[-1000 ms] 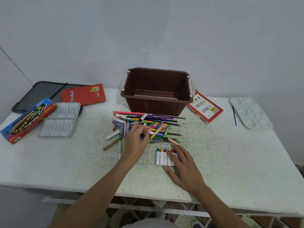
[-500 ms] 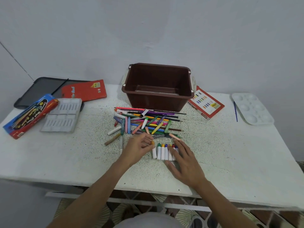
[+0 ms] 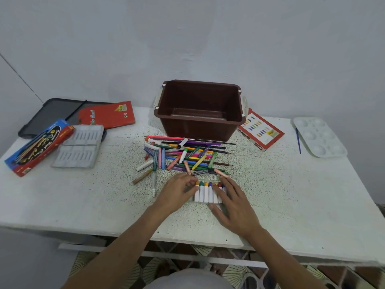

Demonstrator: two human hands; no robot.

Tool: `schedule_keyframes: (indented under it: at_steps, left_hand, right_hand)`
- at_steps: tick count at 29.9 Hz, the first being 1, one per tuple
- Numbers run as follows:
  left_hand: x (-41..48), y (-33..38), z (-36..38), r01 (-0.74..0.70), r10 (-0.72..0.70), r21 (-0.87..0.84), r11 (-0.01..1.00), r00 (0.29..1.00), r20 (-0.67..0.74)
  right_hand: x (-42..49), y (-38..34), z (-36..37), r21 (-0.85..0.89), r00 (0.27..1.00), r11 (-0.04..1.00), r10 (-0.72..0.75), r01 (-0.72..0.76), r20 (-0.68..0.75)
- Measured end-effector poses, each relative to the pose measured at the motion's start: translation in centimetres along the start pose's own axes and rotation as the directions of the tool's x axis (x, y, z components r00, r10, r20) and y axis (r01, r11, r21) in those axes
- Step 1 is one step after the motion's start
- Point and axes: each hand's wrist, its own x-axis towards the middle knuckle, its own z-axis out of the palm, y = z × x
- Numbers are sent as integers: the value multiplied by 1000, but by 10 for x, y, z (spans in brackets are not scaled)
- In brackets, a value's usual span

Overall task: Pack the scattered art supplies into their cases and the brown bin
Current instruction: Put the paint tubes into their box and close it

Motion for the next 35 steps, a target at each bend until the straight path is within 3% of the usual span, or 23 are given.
schedule_keyframes:
  at_steps: [6,16,25,31,35]
  left_hand:
    - [-9,-10,8,-136,139,103,985,990,-24]
    - [-12,-11,12,-152,173,192,970,980,-95]
    - [27,-18,-12,24,85,307,952,937,-339]
    - [54,-26,-16,76,90,475,877,944,-318]
    - [63,-18,-18,65,88,620,782,973,-212]
  right_hand:
    - [0,0,0,4,1000,1000,0,0,-2]
    - [0,-1,-1,28,1000,1000,0,0,-7]
    - [0,-1,0,20,1000,1000,10,-10,12]
    - [0,-2,-2,11,1000,1000,12,-12,15]
    - [0,-2,-2,20,1000,1000,12,-12,13]
